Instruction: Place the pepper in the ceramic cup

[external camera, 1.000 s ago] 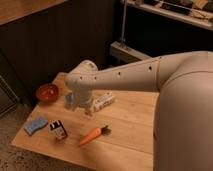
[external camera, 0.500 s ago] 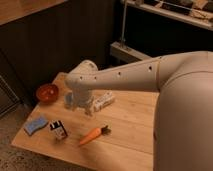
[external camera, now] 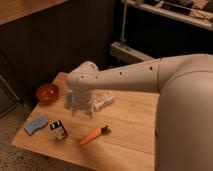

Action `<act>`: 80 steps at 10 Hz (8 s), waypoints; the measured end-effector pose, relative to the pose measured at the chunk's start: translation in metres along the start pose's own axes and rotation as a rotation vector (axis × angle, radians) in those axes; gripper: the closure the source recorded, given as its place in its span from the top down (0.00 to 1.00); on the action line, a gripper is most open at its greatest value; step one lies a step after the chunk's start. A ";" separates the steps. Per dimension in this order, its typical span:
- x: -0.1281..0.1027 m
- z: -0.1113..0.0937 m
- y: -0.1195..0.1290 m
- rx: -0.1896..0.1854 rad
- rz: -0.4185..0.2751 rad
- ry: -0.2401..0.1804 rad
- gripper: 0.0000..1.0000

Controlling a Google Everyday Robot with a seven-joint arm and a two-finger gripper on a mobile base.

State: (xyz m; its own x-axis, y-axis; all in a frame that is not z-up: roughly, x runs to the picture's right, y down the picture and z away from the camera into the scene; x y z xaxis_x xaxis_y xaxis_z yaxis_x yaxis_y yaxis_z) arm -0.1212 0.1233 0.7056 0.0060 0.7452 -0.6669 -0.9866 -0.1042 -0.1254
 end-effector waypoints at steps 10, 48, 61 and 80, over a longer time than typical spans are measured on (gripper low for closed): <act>0.027 0.009 0.000 0.104 -0.573 0.120 0.65; 0.032 0.053 -0.068 0.006 -1.633 0.049 0.65; 0.018 0.078 -0.084 -0.002 -1.659 0.065 0.65; 0.025 0.132 -0.078 -0.021 -1.614 0.163 0.01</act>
State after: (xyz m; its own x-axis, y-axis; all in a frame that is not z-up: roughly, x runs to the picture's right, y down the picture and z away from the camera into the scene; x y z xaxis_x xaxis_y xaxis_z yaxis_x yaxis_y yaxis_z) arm -0.0652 0.2377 0.7958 0.9955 0.0083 0.0947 0.0651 0.6660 -0.7431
